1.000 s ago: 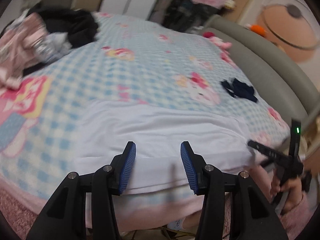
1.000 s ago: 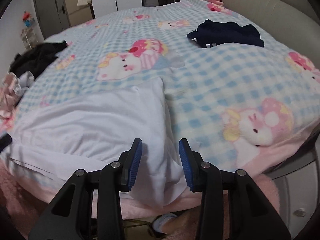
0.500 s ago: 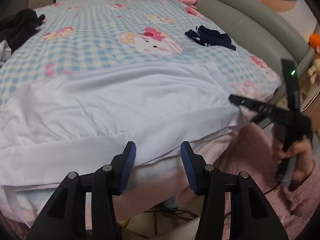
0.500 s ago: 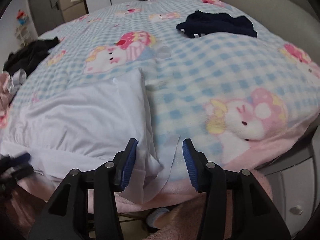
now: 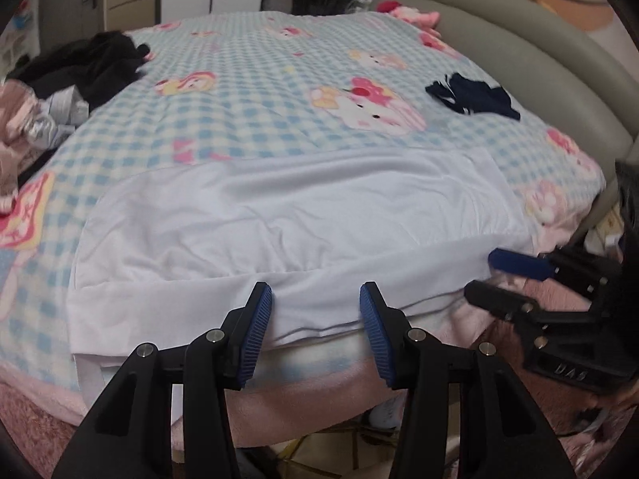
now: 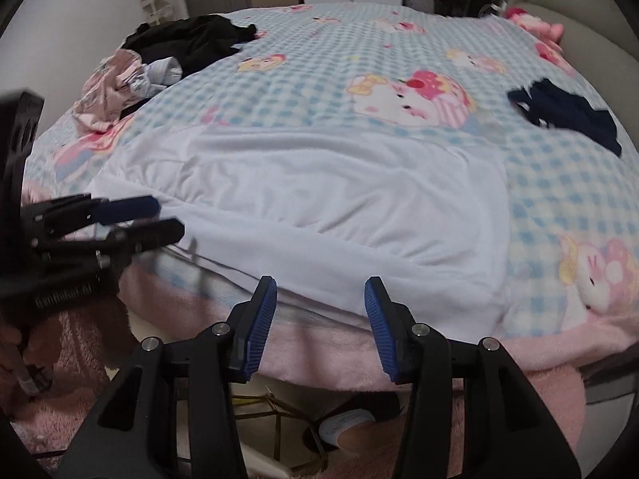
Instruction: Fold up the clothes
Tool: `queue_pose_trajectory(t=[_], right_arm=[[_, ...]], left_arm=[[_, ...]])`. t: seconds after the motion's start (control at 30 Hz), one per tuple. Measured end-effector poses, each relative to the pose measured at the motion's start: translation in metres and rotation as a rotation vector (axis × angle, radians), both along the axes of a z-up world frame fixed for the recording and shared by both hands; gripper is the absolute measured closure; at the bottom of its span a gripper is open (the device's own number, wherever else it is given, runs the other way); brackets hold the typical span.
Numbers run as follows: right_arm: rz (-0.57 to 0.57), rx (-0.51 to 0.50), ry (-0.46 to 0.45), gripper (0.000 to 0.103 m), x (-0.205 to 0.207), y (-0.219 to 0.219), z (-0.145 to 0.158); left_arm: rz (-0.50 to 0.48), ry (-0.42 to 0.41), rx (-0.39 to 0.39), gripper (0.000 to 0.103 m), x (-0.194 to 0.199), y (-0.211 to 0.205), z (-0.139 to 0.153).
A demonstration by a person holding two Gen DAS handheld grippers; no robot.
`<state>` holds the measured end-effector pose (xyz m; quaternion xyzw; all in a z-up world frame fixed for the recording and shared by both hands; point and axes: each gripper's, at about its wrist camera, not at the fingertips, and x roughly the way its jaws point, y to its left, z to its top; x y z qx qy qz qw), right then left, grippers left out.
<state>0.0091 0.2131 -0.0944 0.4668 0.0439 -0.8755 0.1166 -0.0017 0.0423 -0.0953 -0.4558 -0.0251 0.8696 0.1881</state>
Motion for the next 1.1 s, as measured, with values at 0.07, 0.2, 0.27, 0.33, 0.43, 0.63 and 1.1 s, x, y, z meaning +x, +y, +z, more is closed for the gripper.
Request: queue_pose_trajectory(t=[0.07,0.2,0.27,0.33,0.43,0.63,1.1], right_arm=[[-0.007,0.014,-0.009,0.057,-0.004,0.001,-0.007],[-0.074,-0.004,-0.054,0.085,-0.008,0.019,-0.016],[-0.125,-0.014,-0.075,0.093,-0.009,0.035,-0.019],[-0.165,-0.018,-0.100,0.093,-0.009,0.048,-0.023],[-0.176,-0.059,-0.130,0.091,-0.008,0.060,-0.020],[-0.069,-0.182,-0.023,0.072,-0.012,0.048,0.023],[-0.119,-0.094,-0.029,0.068,-0.063,0.033,0.027]], left_arm=[[-0.015,-0.030,0.032,0.055,-0.003,-0.001,-0.006],[-0.064,-0.087,0.077,0.055,0.001,0.011,-0.018],[-0.079,-0.079,0.064,0.055,0.002,0.015,-0.017],[-0.082,-0.074,0.083,0.055,0.003,0.014,-0.013],[-0.073,-0.048,0.118,0.055,-0.001,0.006,-0.001],[-0.054,-0.006,0.264,0.055,-0.019,-0.017,0.022],[0.063,-0.057,0.137,0.054,-0.062,-0.042,0.014]])
